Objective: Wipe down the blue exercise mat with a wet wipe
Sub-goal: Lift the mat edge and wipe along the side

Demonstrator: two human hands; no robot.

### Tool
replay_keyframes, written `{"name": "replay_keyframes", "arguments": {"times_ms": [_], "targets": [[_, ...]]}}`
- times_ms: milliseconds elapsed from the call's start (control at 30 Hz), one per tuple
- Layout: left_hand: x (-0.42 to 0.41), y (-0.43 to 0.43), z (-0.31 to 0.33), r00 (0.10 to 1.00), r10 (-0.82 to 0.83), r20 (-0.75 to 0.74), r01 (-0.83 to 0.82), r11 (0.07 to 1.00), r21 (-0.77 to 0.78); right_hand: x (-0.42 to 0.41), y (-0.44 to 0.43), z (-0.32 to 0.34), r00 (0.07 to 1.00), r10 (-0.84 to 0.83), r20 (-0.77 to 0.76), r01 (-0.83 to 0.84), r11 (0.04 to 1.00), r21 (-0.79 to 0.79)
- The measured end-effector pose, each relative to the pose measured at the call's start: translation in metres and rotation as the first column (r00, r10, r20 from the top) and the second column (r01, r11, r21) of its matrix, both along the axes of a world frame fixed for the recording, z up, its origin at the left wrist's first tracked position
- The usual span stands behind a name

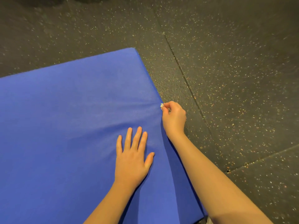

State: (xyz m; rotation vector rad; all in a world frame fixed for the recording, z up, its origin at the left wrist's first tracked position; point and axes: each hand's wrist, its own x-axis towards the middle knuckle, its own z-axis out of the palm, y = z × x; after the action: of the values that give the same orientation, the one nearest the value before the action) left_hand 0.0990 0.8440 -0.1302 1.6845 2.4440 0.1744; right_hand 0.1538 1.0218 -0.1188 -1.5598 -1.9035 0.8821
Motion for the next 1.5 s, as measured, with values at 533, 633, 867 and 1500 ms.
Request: {"name": "replay_keyframes", "arguments": {"times_ms": [533, 633, 867, 1500], "targets": [[-0.075, 0.086, -0.006, 0.981, 0.192, -0.026, -0.189, 0.977, 0.097, -0.039, 0.039, -0.006, 0.998, 0.059, -0.031, -0.058, 0.998, 0.035], [-0.078, 0.09, -0.001, 0.983, 0.185, -0.003, -0.183, 0.976, 0.12, -0.06, 0.056, -0.005, 0.998, 0.056, -0.036, -0.055, 0.998, 0.029], [-0.11, 0.133, -0.006, 0.951, 0.31, -0.024, -0.303, 0.942, 0.145, -0.055, 0.059, -0.011, 0.997, 0.08, 0.021, -0.082, 0.993, 0.084], [-0.106, 0.131, -0.007, 0.951, 0.303, -0.055, -0.297, 0.95, 0.091, -0.15, 0.137, -0.014, 0.992, 0.129, 0.007, -0.129, 0.992, 0.008]]}}
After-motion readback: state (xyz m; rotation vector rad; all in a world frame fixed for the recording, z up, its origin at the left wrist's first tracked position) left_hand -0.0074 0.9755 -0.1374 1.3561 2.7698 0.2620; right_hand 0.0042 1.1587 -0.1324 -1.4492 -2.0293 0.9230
